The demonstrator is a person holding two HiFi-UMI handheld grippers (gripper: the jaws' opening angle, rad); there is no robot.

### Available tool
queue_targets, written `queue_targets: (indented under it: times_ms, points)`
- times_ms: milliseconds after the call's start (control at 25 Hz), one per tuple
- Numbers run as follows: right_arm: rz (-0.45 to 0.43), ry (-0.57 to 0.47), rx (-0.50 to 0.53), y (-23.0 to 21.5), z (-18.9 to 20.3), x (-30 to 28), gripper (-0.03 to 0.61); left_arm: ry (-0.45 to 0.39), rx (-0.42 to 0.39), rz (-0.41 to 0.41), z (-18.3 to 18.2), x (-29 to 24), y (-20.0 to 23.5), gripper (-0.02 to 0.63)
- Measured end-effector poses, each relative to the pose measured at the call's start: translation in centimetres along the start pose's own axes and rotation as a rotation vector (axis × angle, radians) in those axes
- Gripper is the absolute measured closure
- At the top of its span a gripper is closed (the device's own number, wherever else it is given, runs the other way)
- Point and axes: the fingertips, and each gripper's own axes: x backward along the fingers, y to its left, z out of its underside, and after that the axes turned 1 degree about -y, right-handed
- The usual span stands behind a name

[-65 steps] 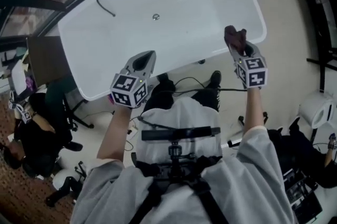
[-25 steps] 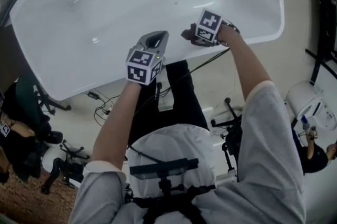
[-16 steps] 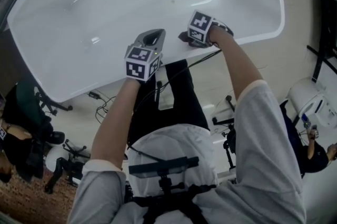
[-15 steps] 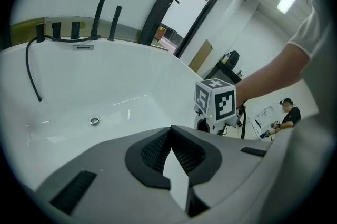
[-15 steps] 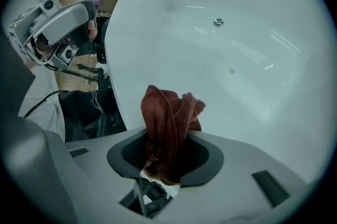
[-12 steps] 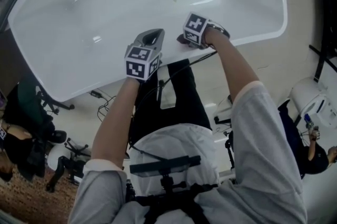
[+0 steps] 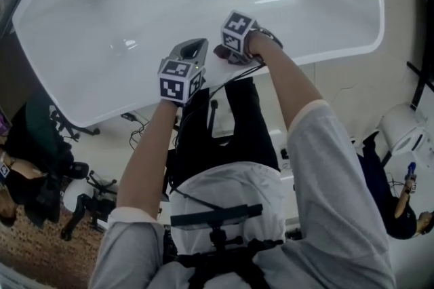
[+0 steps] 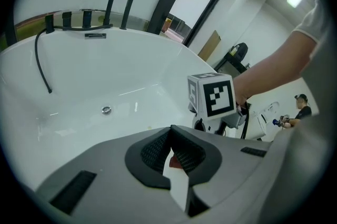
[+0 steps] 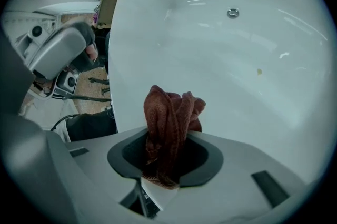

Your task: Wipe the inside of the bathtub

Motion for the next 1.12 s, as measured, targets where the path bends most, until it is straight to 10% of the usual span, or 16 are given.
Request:
queue_targets:
  times_ms: [520, 1120]
  points:
    - [0.224, 0.059, -0.172, -10.6, 5.0, 2.5, 0.445, 0.04, -0.069, 0.085, 0.5, -4.7, -1.4, 0.606]
    - [0.037, 0.021, -0.079, -5.8, -4.1, -4.3, 0.446, 0.064, -0.069, 0.064, 2.1, -5.1, 4.2, 0.606]
